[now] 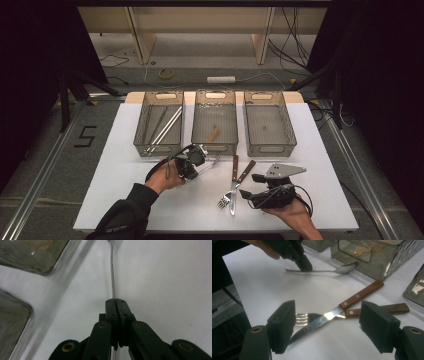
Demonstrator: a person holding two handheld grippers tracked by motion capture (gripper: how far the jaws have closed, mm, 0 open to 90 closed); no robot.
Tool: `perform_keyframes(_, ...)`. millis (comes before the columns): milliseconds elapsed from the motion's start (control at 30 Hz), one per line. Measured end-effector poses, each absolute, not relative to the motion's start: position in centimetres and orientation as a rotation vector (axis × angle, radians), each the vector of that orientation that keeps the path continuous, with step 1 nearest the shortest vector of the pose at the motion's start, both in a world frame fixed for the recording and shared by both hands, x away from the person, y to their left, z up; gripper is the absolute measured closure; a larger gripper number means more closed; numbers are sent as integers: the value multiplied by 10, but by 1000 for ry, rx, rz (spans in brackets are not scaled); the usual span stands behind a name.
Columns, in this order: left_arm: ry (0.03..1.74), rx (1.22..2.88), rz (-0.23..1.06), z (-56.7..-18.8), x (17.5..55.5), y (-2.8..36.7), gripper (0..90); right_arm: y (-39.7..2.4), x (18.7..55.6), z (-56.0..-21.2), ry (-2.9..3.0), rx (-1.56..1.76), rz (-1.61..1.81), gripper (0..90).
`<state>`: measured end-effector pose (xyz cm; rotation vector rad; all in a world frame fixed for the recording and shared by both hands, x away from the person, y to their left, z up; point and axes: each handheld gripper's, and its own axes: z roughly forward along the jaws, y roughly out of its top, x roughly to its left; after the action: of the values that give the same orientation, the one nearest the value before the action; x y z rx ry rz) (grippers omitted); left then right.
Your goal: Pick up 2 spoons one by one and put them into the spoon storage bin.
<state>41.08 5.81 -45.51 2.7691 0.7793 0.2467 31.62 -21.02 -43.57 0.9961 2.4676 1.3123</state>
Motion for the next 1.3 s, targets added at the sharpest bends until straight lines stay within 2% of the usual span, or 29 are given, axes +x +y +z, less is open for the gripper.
perform_keyframes(367,788,2769,253,-459,410,55,864,-210,316,-436,2471,994,1312,305)
perform_keyframes(633,759,2789,323,-454,408,55,897,-210,315,-435,2472,993,1314,305)
perform_keyframes(1033,720,2731,208,-445,403,57,900,-212,315,-435,2469,993,1317,305)
perform_keyframes(1300,679,2660,158,-423,396,59,900,-212,316,-435,2469,998,1319,305)
